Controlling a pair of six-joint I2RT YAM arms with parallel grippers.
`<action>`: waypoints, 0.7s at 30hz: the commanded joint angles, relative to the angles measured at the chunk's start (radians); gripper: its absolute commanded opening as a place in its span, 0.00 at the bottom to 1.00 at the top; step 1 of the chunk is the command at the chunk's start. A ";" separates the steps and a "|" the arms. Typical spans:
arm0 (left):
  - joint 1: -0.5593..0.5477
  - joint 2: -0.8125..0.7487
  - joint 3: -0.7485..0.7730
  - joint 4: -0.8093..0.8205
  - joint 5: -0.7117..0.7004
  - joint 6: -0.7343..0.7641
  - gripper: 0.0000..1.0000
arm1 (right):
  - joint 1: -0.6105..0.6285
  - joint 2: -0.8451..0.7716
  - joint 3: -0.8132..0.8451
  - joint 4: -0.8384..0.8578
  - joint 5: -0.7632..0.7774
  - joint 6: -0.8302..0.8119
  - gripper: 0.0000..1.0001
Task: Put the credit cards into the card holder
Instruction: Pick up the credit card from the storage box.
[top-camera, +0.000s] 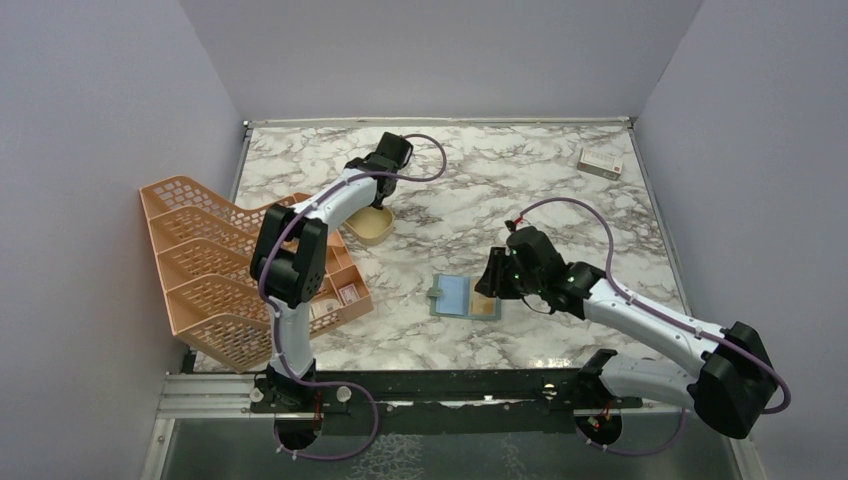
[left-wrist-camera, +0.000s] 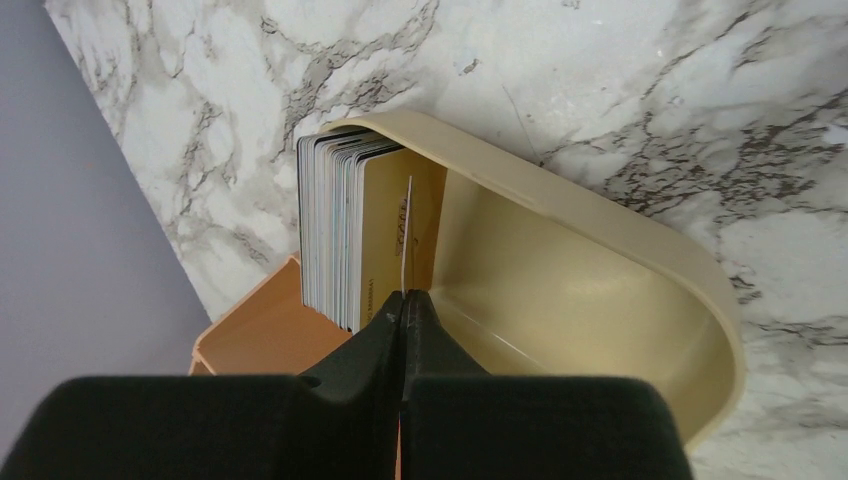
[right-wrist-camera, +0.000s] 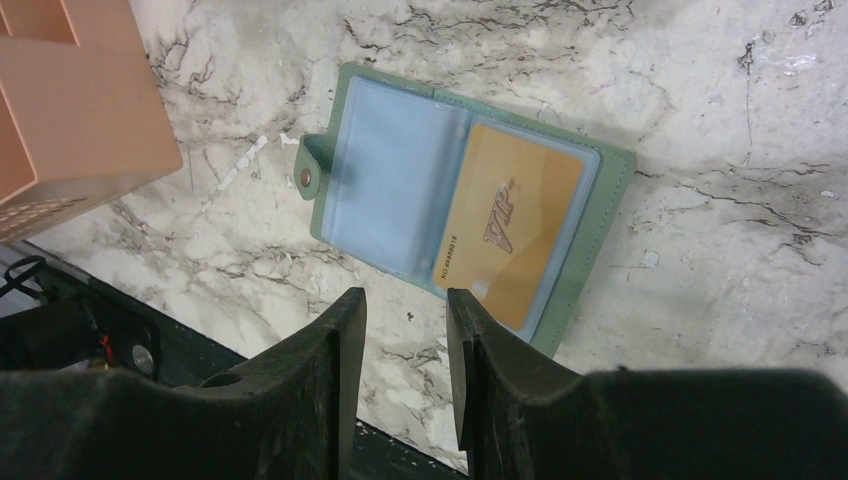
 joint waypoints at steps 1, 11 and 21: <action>-0.001 -0.120 0.035 -0.057 0.166 -0.098 0.00 | 0.006 -0.032 0.011 -0.011 -0.002 0.003 0.36; 0.001 -0.313 -0.028 -0.050 0.525 -0.229 0.00 | 0.006 -0.205 -0.060 0.161 -0.104 -0.040 0.36; 0.006 -0.563 -0.323 0.200 1.085 -0.443 0.00 | 0.006 -0.313 -0.091 0.294 -0.238 0.036 0.36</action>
